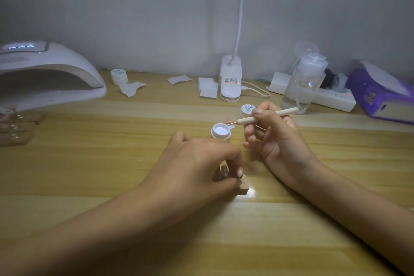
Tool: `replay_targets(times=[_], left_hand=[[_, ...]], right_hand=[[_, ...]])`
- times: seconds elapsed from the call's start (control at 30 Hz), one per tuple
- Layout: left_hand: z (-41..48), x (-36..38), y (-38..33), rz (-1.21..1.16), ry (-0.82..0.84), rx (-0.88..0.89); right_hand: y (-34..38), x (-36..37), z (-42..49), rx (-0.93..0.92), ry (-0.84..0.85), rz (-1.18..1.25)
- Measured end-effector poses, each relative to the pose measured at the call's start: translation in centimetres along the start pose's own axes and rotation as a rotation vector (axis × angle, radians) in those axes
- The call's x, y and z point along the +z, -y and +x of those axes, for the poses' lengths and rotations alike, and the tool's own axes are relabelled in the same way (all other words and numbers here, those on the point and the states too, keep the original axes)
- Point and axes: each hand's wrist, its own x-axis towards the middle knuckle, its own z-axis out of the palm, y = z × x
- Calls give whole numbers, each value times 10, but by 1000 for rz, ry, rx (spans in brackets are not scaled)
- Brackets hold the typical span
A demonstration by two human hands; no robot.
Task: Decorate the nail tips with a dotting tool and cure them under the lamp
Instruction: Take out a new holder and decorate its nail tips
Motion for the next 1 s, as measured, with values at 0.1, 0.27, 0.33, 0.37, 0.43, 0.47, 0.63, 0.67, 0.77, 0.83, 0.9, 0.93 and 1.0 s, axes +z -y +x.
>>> replay_targets(times=[0.1, 0.27, 0.33, 0.37, 0.43, 0.47, 0.63, 0.67, 0.77, 0.83, 0.9, 0.93, 1.0], left_hand=[[-1, 1, 0, 42, -29, 35], [-4, 1, -6, 170, -130, 107], [-4, 3, -6, 173, -139, 125], [-4, 3, -5, 170, -139, 130], [-5, 2, -4, 167, -134, 134], [-6, 1, -5, 155, -129, 128], [-1, -14, -3, -213, -137, 116], [1, -18, 0, -349, -146, 104], [11, -27, 19, -568, -201, 18], [16, -26, 35, -646, -208, -50], [19, -20, 48, -698, -187, -102], [19, -16, 52, -703, -177, -121], [19, -9, 57, -670, -166, -146]], right_hand=[[0, 0, 0, -1, -3, -1], [0, -1, 1, 8, -24, 19], [0, -1, 1, 13, -26, 23], [0, -2, 1, 14, -27, 23], [0, -2, 1, 14, -33, 27], [0, -2, 1, 14, -35, 32], [1, -4, 2, -13, -67, 92], [1, -5, 2, -35, -77, 91], [1, -5, 5, -131, -104, -44], [2, -3, 7, -193, -97, -232], [1, -1, 8, -217, -60, -389], [0, 0, 8, -213, -39, -428], [-3, 1, 8, -185, -15, -453]])
